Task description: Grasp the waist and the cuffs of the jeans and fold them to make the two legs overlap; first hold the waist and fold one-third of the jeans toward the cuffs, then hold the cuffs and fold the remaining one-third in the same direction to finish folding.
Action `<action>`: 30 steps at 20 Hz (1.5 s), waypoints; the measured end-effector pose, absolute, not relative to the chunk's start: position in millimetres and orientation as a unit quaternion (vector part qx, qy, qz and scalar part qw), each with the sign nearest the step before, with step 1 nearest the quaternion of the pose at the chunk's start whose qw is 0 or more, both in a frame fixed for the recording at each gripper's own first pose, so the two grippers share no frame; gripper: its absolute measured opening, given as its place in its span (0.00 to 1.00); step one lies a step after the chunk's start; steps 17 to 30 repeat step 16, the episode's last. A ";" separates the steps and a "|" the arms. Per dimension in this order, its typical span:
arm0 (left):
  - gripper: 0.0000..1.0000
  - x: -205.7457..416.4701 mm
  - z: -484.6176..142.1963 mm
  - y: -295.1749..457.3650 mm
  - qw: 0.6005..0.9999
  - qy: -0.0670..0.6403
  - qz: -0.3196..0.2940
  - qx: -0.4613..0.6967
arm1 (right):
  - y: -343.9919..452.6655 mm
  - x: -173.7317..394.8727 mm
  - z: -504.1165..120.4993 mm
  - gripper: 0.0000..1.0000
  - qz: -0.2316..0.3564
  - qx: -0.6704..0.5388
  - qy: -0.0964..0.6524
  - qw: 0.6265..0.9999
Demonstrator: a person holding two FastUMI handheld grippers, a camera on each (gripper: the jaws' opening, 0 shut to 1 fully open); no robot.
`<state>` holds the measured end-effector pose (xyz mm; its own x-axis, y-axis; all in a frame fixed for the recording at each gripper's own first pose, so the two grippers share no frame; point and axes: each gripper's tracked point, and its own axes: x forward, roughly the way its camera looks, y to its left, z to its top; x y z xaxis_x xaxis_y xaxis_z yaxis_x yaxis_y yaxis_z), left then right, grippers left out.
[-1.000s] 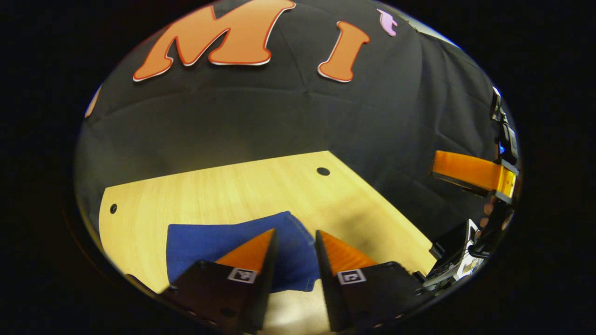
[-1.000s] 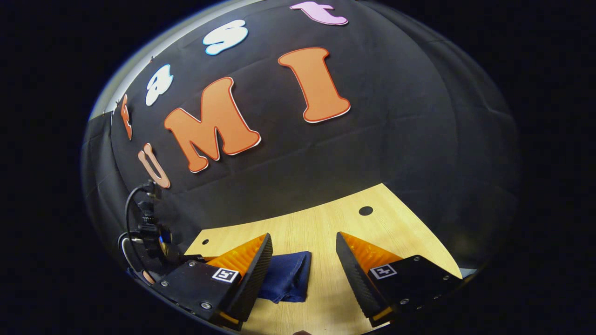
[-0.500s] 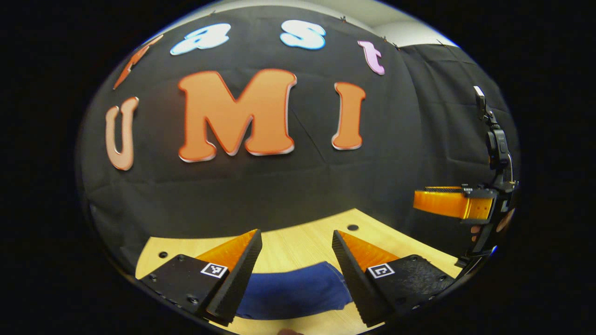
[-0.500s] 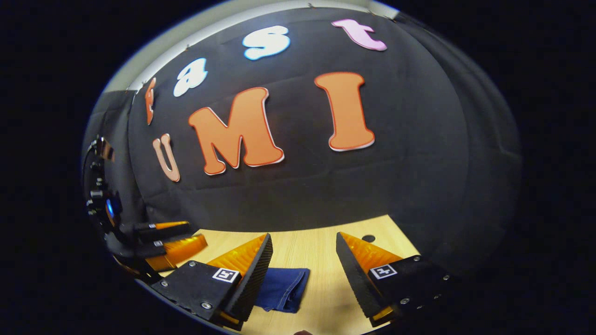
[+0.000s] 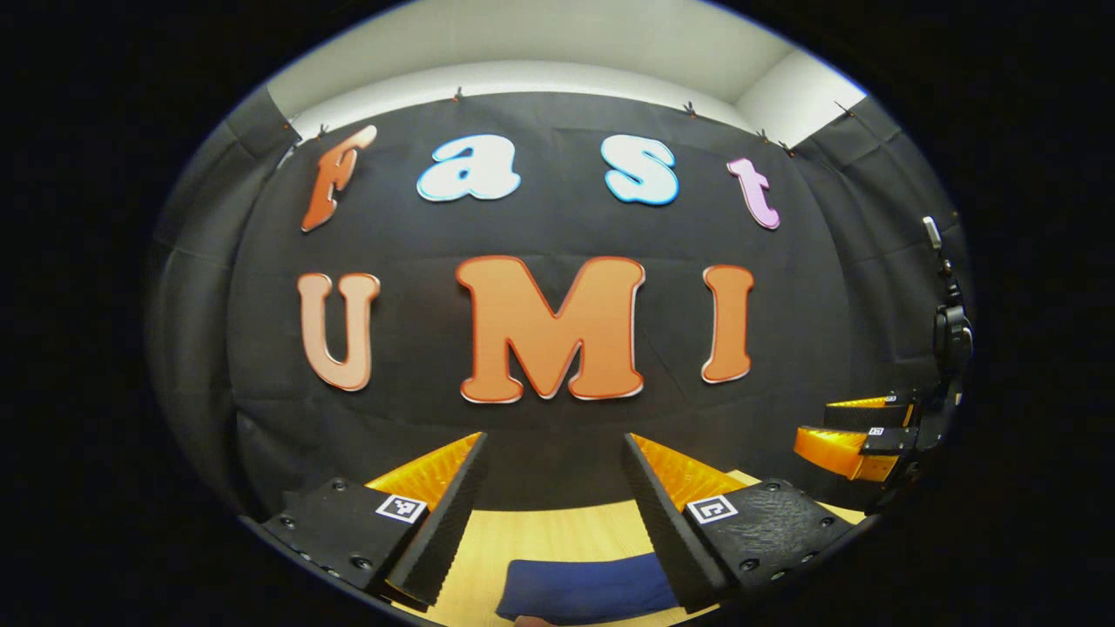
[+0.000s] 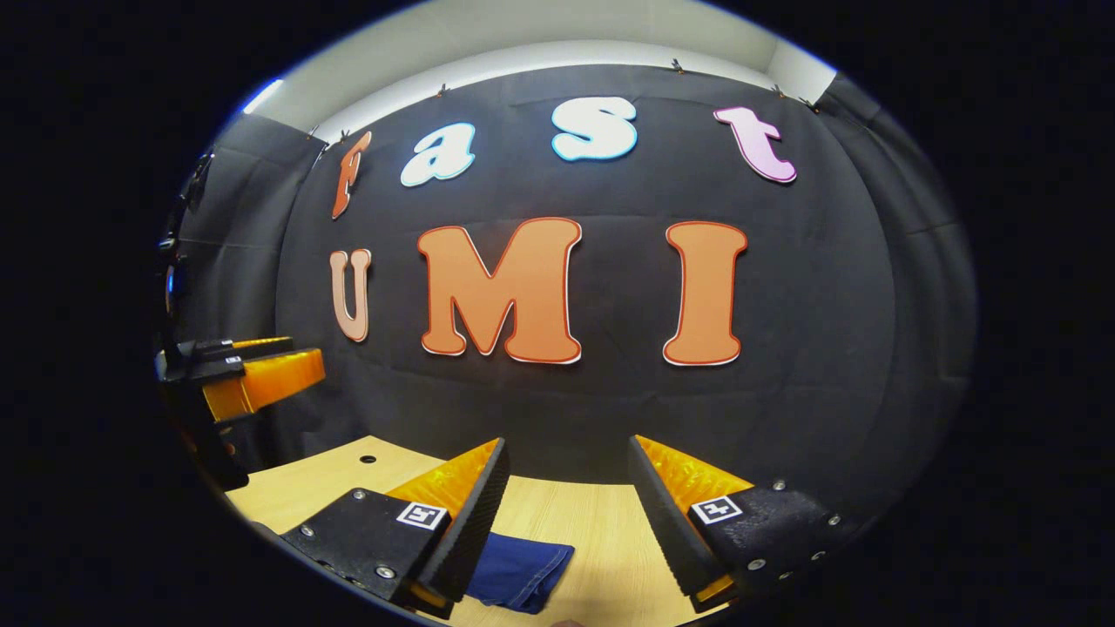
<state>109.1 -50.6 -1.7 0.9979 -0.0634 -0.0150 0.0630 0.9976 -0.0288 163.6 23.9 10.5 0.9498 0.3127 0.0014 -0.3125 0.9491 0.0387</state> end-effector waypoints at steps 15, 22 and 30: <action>0.96 92.6 -7.7 -44.7 1.000 -0.007 0.005 -0.007 | 36.5 155.0 12.9 0.87 0.148 0.027 -0.025 0.988; 0.97 91.3 -10.2 -46.8 1.000 -0.005 0.003 -0.010 | 37.3 154.2 11.6 0.87 0.146 0.028 -0.026 0.988; 0.97 91.3 -10.2 -46.8 1.000 -0.005 0.003 -0.010 | 37.3 154.2 11.6 0.87 0.146 0.028 -0.026 0.988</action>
